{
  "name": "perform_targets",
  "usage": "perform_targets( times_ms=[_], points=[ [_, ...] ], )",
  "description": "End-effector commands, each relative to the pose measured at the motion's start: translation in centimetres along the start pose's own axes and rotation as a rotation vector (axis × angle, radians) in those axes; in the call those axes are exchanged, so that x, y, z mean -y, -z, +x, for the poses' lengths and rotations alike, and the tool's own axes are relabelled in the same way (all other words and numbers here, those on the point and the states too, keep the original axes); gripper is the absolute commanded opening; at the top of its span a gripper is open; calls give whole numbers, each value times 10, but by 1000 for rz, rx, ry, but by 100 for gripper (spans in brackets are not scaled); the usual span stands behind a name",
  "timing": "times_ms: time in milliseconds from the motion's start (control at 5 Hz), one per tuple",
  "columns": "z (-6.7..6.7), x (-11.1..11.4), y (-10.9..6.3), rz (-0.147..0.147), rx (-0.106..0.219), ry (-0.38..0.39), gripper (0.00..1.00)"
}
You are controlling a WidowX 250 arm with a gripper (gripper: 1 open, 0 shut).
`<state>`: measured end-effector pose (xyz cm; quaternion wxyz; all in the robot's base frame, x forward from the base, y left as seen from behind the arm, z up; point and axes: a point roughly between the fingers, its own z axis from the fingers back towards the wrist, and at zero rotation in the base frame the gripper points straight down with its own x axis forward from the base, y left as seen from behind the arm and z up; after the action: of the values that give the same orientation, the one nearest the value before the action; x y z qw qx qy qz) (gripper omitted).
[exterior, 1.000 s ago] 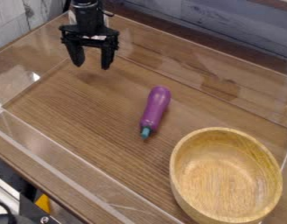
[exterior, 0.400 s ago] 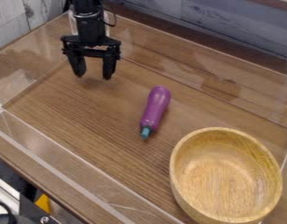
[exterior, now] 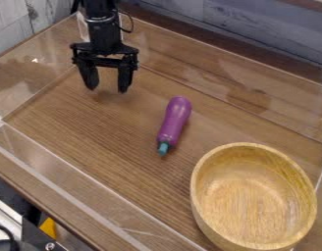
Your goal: Put the purple eggplant in the brown bowl
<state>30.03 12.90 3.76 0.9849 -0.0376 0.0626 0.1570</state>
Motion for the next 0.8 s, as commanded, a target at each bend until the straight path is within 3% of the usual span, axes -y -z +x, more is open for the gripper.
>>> perform_targets(
  times_ms=[0,600],
  points=[
    [0,7,-27,3,76,1,100],
    [-14,30,-27,-23,60,30,100]
  ],
)
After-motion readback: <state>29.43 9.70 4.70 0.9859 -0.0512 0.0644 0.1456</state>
